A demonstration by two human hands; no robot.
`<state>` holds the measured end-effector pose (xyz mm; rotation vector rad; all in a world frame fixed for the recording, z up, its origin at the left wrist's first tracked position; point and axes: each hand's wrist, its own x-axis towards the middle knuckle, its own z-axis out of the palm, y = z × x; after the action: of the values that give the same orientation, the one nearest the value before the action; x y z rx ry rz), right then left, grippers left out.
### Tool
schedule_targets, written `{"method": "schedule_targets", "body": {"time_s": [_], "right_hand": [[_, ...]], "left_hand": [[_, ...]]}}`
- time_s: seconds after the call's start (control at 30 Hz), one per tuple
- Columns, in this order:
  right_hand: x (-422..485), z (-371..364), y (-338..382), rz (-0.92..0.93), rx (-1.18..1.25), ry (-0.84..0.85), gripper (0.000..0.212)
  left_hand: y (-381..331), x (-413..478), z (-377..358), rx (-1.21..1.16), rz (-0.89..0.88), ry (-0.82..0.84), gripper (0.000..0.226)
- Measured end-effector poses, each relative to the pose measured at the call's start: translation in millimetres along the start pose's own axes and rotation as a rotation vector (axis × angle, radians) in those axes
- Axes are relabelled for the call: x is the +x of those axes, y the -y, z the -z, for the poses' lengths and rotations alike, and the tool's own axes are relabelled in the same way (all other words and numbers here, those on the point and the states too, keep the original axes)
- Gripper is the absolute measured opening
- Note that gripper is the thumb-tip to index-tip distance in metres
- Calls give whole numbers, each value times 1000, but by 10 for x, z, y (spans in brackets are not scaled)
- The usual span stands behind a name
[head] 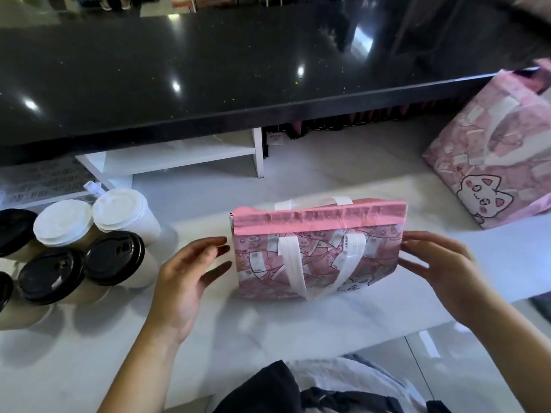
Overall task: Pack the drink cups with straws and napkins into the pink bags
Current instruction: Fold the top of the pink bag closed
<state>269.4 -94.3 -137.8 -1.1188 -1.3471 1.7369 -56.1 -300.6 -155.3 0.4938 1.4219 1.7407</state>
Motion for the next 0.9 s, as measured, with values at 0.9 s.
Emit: {"method": "schedule_targets", "body": {"time_s": [0.9], "right_hand": [[506,-332,174,664,-704,-212,32]], "left_hand": [[-122,569,-223,560,-522,-44,33]]}}
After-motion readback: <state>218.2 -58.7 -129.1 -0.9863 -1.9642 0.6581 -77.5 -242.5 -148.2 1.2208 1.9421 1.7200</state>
